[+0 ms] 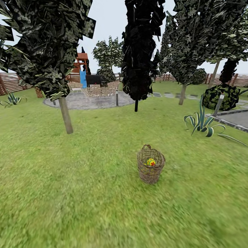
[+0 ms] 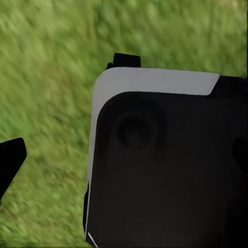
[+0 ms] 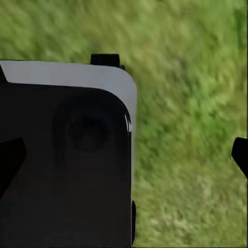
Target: Take the three Easter eggs out of the wicker basket on the lawn in the garden, then place them on the lawn next to a single tree (choose any tree) so that all three eggs are next to the same tree and none are left in the basket.
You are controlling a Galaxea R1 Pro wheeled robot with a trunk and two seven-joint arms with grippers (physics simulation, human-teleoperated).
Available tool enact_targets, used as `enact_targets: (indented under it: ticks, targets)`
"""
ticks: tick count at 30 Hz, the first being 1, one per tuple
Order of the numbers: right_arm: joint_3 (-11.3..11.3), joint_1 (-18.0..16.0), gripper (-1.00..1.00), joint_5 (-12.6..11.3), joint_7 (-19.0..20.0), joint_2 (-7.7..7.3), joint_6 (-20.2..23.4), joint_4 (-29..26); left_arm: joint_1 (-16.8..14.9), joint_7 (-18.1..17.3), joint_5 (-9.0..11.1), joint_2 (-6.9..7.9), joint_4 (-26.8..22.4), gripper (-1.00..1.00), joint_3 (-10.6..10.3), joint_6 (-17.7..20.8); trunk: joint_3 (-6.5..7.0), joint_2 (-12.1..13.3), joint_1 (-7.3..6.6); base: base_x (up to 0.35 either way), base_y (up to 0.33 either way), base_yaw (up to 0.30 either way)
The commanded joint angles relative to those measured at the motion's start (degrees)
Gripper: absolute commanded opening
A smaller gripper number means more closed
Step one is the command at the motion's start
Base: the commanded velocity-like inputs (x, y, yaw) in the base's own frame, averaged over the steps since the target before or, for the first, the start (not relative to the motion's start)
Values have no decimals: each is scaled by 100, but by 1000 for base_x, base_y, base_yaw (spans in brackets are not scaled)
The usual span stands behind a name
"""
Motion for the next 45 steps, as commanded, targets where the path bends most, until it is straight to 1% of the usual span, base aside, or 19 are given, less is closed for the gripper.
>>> enact_targets:
  ticks: [1,2,3,6,8,9,11,12,13,15,16,18,20,21,22,23,28,34,45]
  targets:
    - [-3,5,100,-9,-8,-59,334,-377,1,5,56,-8,-340,100,9,295,-5,-2,4,343,0,0]
    - [-6,6,100,-16,-7,-111,742,-771,-8,5,59,-28,-688,100,10,559,-5,-2,4,343,0,0]
    - [-11,5,100,-24,-9,-173,1500,-1487,-23,12,79,-59,-1266,100,15,1009,-5,-2,4,343,0,0]
    - [-18,-37,100,-53,-22,-261,2872,-3214,-147,45,299,-83,-2380,100,76,2075,-5,-2,4,343,0,0]
    - [-20,-213,100,-66,-47,-278,3605,-4276,-406,90,493,-88,-2741,100,176,2646,-5,-2,4,344,0,0]
    - [-22,-453,100,-70,-66,-281,3982,-4642,-603,115,552,-89,-2793,100,223,2815,-5,-2,4,345,0,0]
    - [-63,-1101,100,-70,-91,-294,4504,-4955,-1119,238,613,-91,-2660,100,301,2989,-5,-2,4,345,0,0]
    - [-102,-1252,100,-70,-93,-302,4563,-4959,-1252,284,623,-91,-2583,100,324,3007,-5,-2,4,346,0,0]
    - [-231,-1518,100,-65,-97,-317,4635,-4878,-1503,375,637,-93,-2374,100,370,3024,-5,-2,4,346,0,0]
    - [-523,-1914,100,-56,-87,-347,4668,-4351,-1860,542,648,-89,-1851,100,429,2962,-5,-2,4,346,0,0]
    - [-569,-1987,100,-56,-78,-358,4644,-4170,-1915,578,650,-79,-1723,100,440,2920,-5,-2,4,346,0,0]
    - [-674,-2190,100,-61,-53,-421,4283,-3451,-2090,693,653,-16,-1309,100,487,2691,-5,-2,4,346,0,0]
    - [-678,-2263,100,-53,-51,-426,3893,-3122,-2230,751,655,67,-1061,100,526,2548,-5,-2,4,346,0,0]
    - [-578,-2301,100,-33,-50,-393,3663,-2957,-2382,777,660,127,-845,100,549,2470,-5,-2,4,346,0,0]
    - [-523,-2309,100,-27,-49,-382,3616,-2922,-2425,782,662,139,-785,100,554,2453,-5,-2,4,346,0,0]
    - [-356,-2324,100,-44,-38,-394,3525,-2849,-2508,793,671,158,-658,100,563,2420,-5,-2,4,346,0,0]
    - [-168,-2338,100,-66,-32,-416,3432,-2772,-2585,798,681,151,-525,100,564,2388,-5,-2,4,346,0,0]
    - [-156,-2340,100,-67,-59,-431,3414,-2797,-2594,802,667,-17,-500,100,540,2378,-5,-2,4,346,0,0]
    - [-155,-2340,100,-56,-76,-442,3411,-2803,-2594,812,654,-43,-499,100,540,2377,24,-2,4,339,0,-180]
